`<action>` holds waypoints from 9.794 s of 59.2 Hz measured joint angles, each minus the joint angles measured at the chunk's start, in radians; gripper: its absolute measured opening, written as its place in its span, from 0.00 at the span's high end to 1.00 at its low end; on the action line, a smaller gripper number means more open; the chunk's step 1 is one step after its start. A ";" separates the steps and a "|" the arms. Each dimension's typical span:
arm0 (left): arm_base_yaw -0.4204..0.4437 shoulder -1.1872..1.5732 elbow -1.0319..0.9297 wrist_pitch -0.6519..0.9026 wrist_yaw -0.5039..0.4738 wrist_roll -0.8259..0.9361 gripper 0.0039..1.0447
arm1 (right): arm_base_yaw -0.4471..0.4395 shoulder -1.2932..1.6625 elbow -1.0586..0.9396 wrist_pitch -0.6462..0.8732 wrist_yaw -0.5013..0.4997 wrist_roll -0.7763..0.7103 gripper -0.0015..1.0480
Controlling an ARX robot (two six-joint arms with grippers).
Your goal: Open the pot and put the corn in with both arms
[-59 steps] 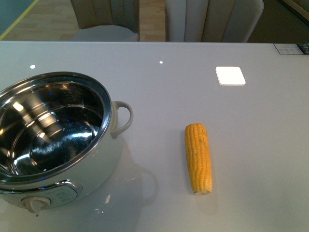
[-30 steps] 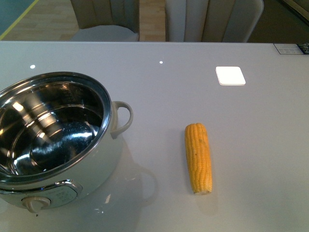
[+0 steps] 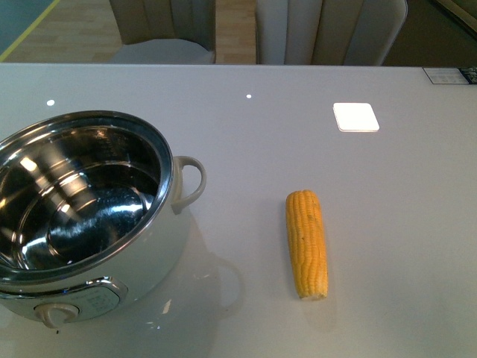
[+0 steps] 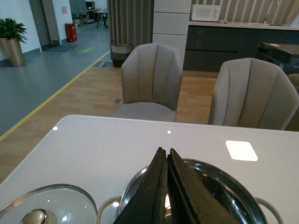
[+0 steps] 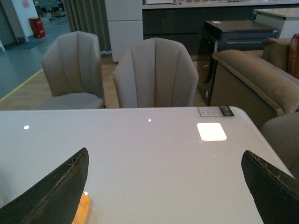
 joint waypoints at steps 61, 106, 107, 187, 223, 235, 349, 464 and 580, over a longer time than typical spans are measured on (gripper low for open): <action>0.000 -0.223 0.000 -0.229 0.000 0.001 0.05 | 0.000 0.000 0.000 0.000 0.000 0.000 0.08; 0.000 -0.224 0.000 -0.230 0.000 0.003 0.06 | 0.283 1.139 0.294 0.134 0.085 0.320 0.08; 0.000 -0.224 0.000 -0.230 0.000 0.003 0.06 | 0.294 1.196 0.312 0.171 0.088 0.320 0.08; 0.000 -0.224 0.000 -0.230 0.000 0.003 0.06 | 0.506 2.300 0.946 0.256 0.190 0.351 0.45; 0.000 -0.224 0.000 -0.230 0.000 0.003 0.06 | 0.488 1.974 0.937 0.203 -0.021 0.655 0.78; 0.000 -0.224 0.000 -0.230 0.000 0.003 0.06 | 0.503 1.997 1.060 0.238 -0.156 0.881 0.78; 0.000 -0.224 0.000 -0.230 0.000 0.003 0.06 | 0.713 2.291 1.410 0.093 -0.447 0.898 0.34; 0.000 -0.224 0.000 -0.230 0.000 0.003 0.06 | 0.003 0.885 0.083 0.774 0.000 0.004 0.98; 0.000 -0.224 0.000 -0.230 0.000 0.003 0.06 | 0.003 0.002 0.000 0.000 0.000 0.002 0.83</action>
